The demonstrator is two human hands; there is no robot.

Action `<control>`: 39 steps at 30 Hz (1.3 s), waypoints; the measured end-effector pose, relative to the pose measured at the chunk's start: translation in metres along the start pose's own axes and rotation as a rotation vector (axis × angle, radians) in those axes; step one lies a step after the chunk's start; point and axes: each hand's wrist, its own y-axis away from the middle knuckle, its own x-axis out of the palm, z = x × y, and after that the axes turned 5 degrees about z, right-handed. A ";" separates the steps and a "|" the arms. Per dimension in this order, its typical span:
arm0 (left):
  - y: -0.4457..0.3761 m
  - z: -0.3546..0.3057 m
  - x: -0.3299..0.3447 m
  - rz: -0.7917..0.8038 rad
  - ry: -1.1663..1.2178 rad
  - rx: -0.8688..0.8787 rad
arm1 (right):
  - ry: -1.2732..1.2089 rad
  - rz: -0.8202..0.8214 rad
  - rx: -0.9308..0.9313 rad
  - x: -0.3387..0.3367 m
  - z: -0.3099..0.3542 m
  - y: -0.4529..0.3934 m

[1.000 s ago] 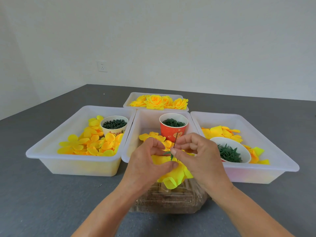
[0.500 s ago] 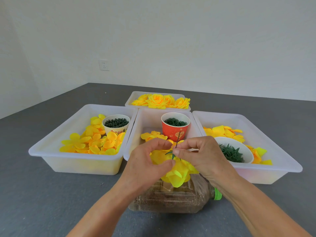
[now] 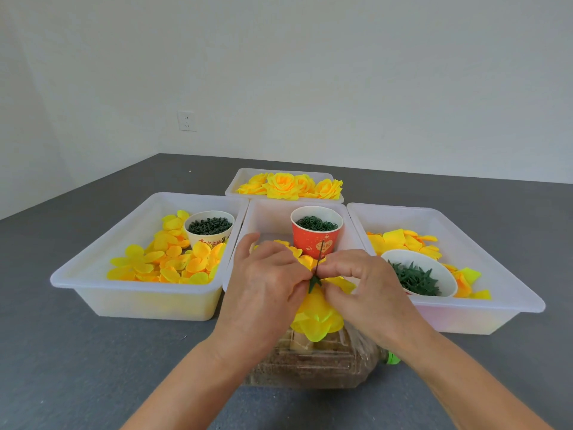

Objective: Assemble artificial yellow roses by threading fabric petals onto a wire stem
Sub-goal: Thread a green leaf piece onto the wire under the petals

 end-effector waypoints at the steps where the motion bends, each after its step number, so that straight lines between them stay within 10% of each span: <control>1: 0.000 0.000 0.000 -0.003 -0.011 0.007 | 0.051 0.010 -0.052 -0.001 0.000 0.001; 9: -0.002 -0.005 -0.001 -0.020 -0.107 0.042 | 0.594 -0.073 -0.356 -0.003 0.005 0.010; 26: 0.001 -0.010 0.006 -0.106 -0.151 0.073 | 0.891 -0.057 -0.504 -0.005 0.018 0.008; 32: -0.003 -0.005 0.003 -0.058 -0.163 0.145 | 0.824 0.021 -0.476 -0.008 0.011 0.007; 39: 0.008 0.004 0.006 0.020 0.014 -0.021 | 0.129 -0.081 -0.070 -0.006 -0.005 0.006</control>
